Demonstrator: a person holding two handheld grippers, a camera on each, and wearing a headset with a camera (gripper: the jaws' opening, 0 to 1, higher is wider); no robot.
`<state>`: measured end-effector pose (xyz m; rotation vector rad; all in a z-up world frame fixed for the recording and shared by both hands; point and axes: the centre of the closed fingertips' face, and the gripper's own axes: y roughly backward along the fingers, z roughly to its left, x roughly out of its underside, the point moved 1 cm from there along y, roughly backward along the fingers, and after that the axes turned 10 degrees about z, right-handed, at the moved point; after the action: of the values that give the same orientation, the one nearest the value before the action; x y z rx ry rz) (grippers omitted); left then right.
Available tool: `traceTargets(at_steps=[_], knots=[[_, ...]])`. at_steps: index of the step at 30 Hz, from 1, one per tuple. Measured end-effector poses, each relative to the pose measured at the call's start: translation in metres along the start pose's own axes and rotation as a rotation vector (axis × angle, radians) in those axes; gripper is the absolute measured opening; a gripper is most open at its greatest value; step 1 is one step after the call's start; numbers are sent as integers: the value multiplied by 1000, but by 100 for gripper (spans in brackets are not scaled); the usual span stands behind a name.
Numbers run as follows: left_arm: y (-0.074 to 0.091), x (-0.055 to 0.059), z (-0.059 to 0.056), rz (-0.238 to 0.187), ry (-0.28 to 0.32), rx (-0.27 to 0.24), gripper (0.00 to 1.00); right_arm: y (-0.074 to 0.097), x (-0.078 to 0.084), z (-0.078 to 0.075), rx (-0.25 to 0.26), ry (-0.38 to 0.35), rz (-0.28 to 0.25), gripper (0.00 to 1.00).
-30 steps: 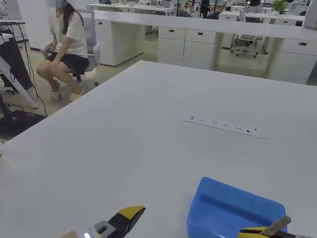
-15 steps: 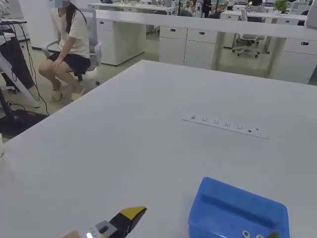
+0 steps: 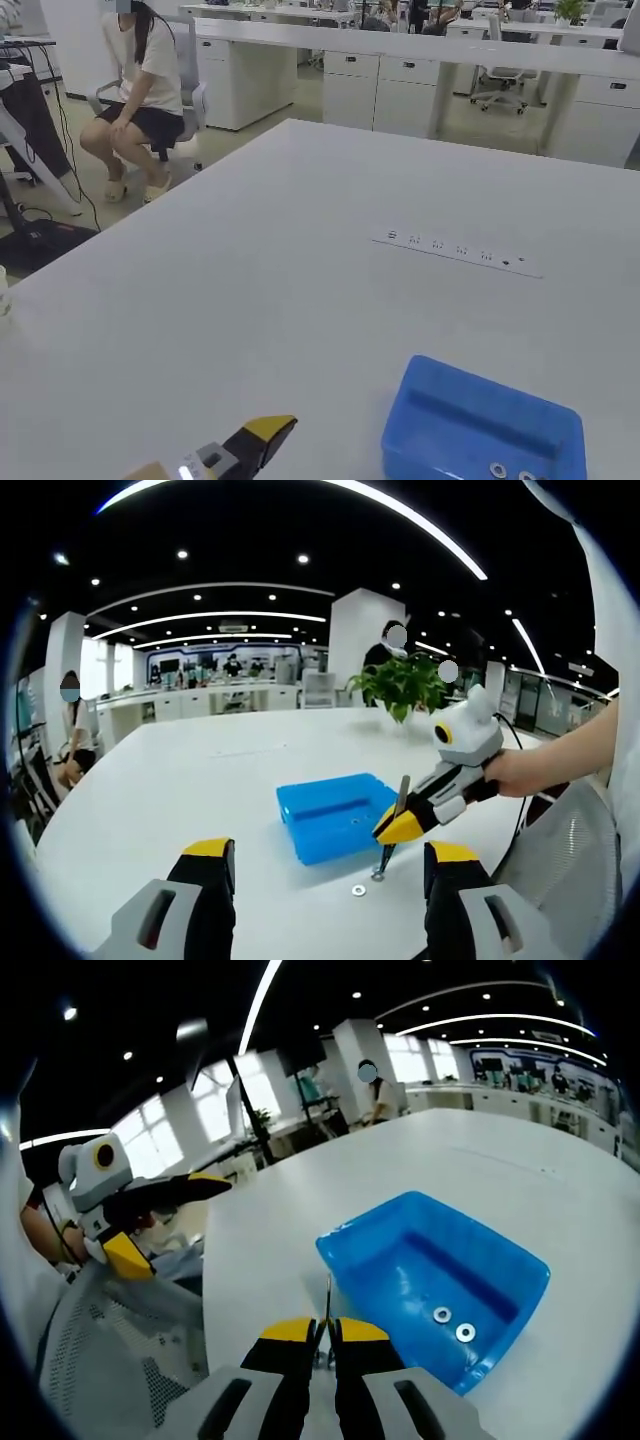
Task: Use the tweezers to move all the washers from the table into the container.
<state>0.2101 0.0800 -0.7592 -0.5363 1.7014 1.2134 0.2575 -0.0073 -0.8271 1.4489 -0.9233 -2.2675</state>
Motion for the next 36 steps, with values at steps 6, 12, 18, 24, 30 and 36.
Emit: traceTargets(at_steps=[6, 12, 18, 24, 30, 36], knots=[[0, 0, 0, 3, -1, -1, 78, 0, -3, 0, 16, 24, -10, 4], [-1, 0, 1, 4, -3, -3, 78, -4, 1, 1, 29, 65, 14, 4], [-1, 0, 1, 6, -5, -6, 77, -4, 1, 4, 40, 122, 17, 3], [-1, 1, 2, 7, -5, -9, 77, 0, 0, 4, 54, 148, 15, 3], [0, 1, 2, 4, -5, -11, 77, 9, -10, 8, 43, 126, -24, 3], [0, 1, 1, 1, -4, -10, 77, 20, -21, 10, 30, 92, -65, 3]])
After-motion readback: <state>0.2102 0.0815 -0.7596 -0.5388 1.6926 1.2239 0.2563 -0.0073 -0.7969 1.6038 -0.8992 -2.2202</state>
